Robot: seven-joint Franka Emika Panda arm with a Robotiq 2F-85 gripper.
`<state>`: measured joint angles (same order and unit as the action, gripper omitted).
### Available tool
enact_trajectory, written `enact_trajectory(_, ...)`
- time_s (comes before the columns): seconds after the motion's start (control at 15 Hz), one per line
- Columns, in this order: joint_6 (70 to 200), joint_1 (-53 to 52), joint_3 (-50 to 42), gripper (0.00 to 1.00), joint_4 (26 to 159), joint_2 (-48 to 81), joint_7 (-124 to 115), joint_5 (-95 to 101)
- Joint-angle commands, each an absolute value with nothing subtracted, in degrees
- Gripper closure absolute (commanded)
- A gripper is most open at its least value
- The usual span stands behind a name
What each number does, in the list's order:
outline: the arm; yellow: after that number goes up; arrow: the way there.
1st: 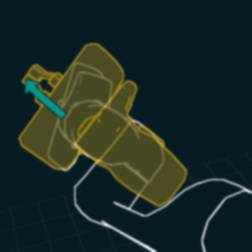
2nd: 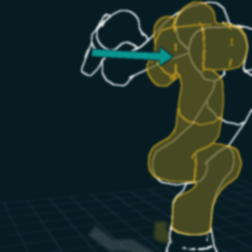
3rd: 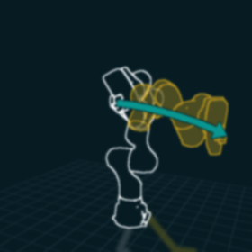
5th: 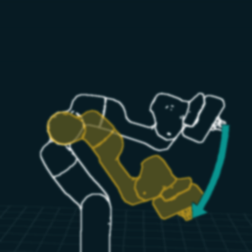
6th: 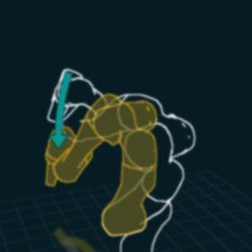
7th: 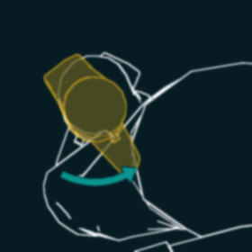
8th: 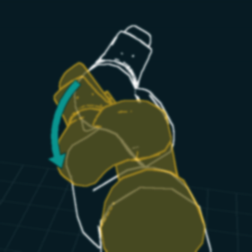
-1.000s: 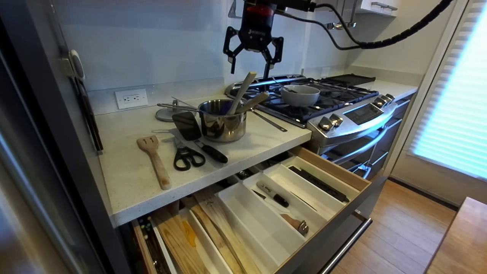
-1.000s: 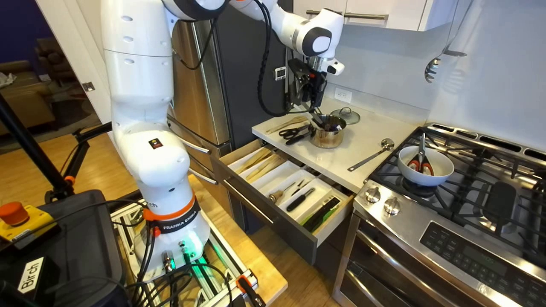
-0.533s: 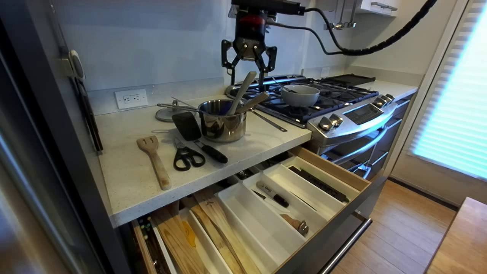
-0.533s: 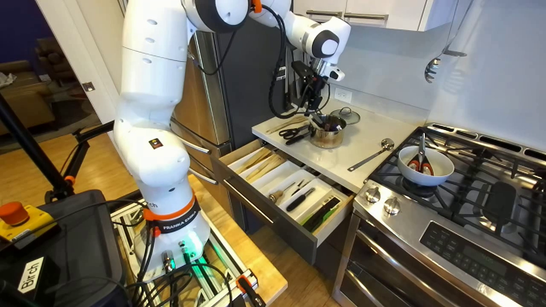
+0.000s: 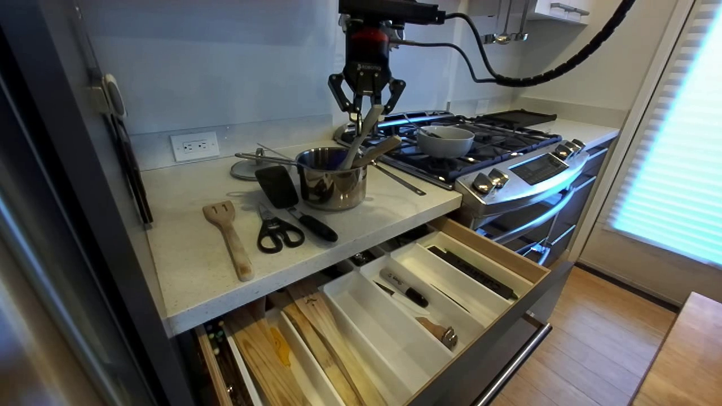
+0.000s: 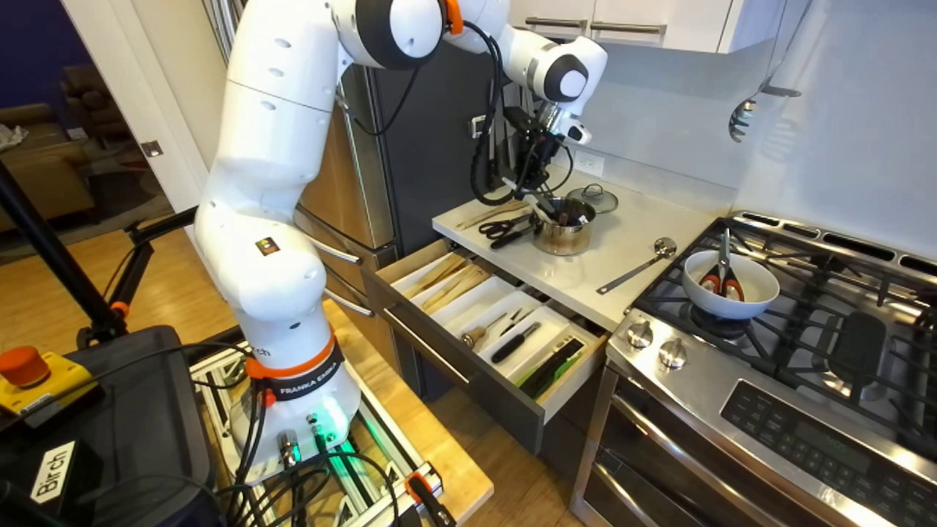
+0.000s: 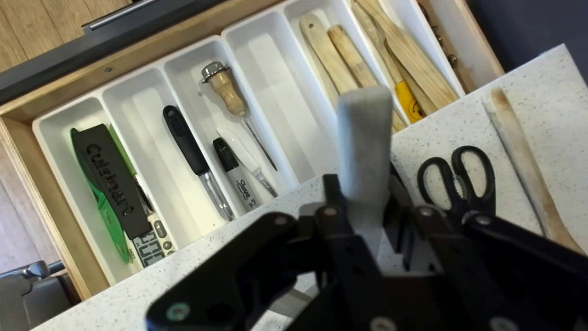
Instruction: Pick up the wooden with yellow tip spatula from the utensil holding bucket and put it in the second last right compartment of the opened drawer
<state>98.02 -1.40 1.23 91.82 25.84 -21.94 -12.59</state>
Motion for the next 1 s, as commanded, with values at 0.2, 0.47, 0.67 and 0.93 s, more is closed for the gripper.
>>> enact_trajectory(0.2,96.3,-1.4,0.6,0.94,89.1,24.6,-21.3,-13.9)
enact_trajectory(0.47,97.2,-1.2,1.1,0.94,89.1,21.1,-19.8,-15.4)
enact_trajectory(0.67,98.2,-1.2,1.1,0.94,90.5,17.0,-18.7,-16.4)
enact_trajectory(0.93,101.4,-1.6,1.3,0.94,96.0,8.1,-16.0,-15.8)
